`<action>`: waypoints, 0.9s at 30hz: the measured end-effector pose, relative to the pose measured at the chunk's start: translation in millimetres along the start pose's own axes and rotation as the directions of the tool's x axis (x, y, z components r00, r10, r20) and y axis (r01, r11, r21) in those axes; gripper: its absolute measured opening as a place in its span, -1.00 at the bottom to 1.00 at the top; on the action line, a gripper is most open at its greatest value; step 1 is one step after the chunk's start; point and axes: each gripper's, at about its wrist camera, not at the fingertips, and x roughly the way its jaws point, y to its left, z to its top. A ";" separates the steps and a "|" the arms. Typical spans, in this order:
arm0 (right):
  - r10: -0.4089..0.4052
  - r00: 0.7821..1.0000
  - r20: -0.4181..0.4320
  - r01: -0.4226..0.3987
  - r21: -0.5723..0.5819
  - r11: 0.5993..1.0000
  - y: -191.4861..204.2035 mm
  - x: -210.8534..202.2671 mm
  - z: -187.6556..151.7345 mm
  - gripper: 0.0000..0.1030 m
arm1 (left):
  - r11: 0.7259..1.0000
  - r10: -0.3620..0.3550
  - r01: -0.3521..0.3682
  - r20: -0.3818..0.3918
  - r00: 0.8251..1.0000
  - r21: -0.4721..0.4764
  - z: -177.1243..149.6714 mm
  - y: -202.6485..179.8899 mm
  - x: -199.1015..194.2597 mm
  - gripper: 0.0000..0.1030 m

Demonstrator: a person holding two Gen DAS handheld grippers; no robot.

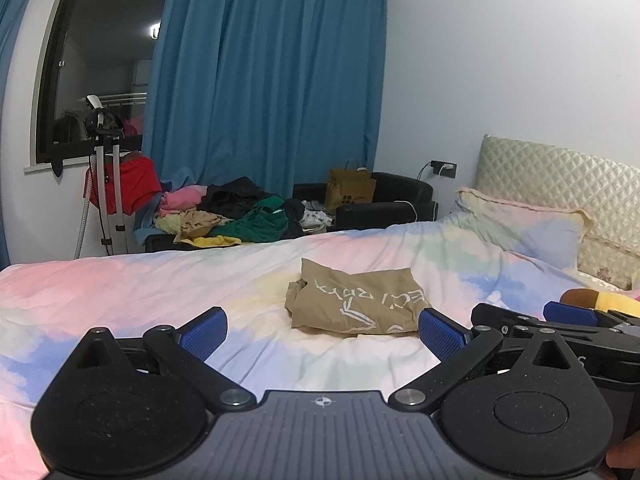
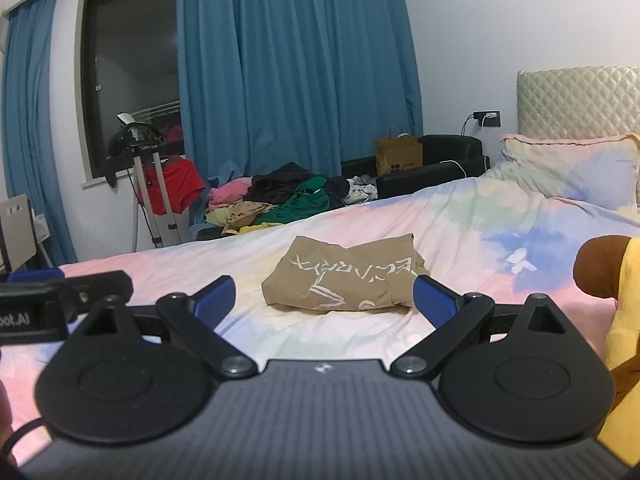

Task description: Fold clothes

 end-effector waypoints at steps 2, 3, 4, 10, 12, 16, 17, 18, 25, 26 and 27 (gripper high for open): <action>-0.003 1.000 0.001 0.003 -0.004 1.000 0.4 -0.7 -0.1 0.89 | 1.000 -0.004 0.004 -0.004 1.000 -0.002 -0.8 -0.3 0.4 0.99; -0.005 1.000 0.001 0.005 -0.007 1.000 0.7 -0.9 -0.1 0.89 | 1.000 -0.001 0.001 -0.008 1.000 -0.001 -1.2 -0.7 0.5 0.99; -0.006 1.000 0.000 0.006 -0.009 1.000 1.0 -1.2 0.0 0.89 | 1.000 0.001 -0.001 -0.011 1.000 0.000 -1.6 -1.2 0.7 0.99; -0.011 1.000 -0.004 0.011 -0.020 1.000 2.2 -2.4 0.3 0.89 | 1.000 0.012 -0.012 -0.023 1.000 0.003 -3.5 -3.6 1.4 0.99; -0.011 1.000 -0.012 0.010 -0.022 1.000 2.2 -1.5 0.4 0.89 | 1.000 0.014 -0.014 -0.026 1.000 0.000 -3.6 -2.7 1.5 0.99; -0.012 1.000 -0.023 0.012 -0.021 1.000 1.8 -0.3 0.3 0.89 | 1.000 0.026 -0.026 -0.033 0.999 -0.002 -3.3 0.9 1.7 0.99; -0.012 1.000 -0.024 0.012 -0.021 1.000 1.8 -0.3 0.3 0.89 | 1.000 0.028 -0.028 -0.034 0.999 -0.002 -3.1 1.9 1.7 0.99; -0.012 1.000 -0.023 0.012 -0.021 1.000 2.0 -0.3 0.3 0.89 | 1.000 0.030 -0.030 -0.033 0.999 -0.002 -3.1 2.4 1.5 0.99; -0.017 1.000 -0.026 0.017 -0.019 1.000 1.9 -0.1 0.8 0.89 | 0.999 0.045 -0.045 -0.041 0.998 -0.002 -3.5 1.6 2.1 0.99; -0.018 1.000 -0.026 0.017 -0.018 1.000 1.7 -0.1 0.9 0.89 | 0.999 0.046 -0.046 -0.042 0.998 0.000 -3.5 1.2 2.3 0.99; -0.019 0.999 -0.026 0.018 -0.017 1.000 1.4 -0.1 0.9 0.89 | 0.999 0.046 -0.046 -0.042 0.998 0.000 -3.3 0.9 2.4 0.99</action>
